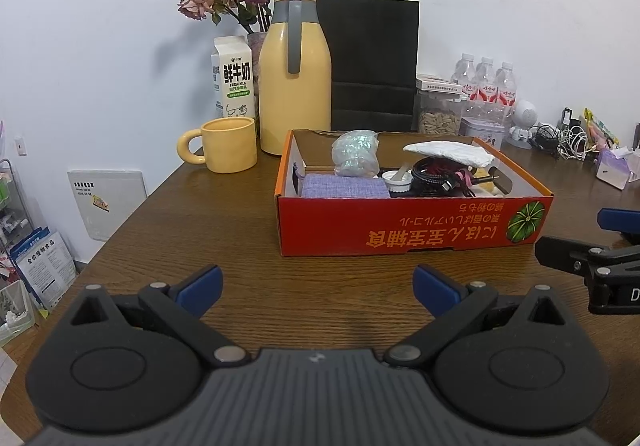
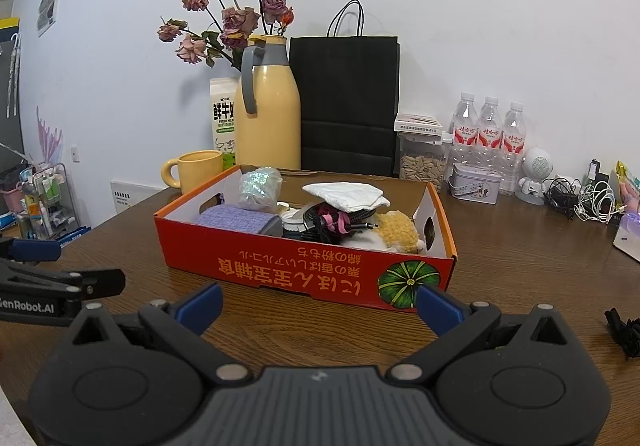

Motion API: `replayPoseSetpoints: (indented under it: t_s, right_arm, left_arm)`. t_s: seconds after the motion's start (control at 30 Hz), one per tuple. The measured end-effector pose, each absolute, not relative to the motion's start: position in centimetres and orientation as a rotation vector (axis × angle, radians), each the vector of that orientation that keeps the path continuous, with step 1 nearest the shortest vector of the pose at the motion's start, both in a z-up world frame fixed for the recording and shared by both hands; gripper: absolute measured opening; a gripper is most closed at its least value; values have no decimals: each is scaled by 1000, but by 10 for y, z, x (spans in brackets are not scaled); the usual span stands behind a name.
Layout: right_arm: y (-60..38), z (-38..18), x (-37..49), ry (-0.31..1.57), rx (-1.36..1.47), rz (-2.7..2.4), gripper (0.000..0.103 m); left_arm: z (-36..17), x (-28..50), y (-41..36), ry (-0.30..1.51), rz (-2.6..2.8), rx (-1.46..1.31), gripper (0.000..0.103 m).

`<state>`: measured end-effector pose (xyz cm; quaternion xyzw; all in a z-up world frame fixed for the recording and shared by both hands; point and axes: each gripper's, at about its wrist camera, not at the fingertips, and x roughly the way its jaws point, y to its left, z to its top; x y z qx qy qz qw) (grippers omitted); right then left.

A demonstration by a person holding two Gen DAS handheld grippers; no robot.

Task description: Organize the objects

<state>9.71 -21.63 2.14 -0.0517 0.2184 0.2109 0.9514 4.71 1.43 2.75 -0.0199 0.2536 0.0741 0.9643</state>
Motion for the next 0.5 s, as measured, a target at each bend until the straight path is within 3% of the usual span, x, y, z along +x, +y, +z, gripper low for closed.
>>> replayPoseSetpoints:
  t_s: [0.5]
  right_arm:
    - [-217, 19, 96, 446, -104, 429, 103]
  left_arm:
    - [25, 45, 11, 506, 136, -33, 103]
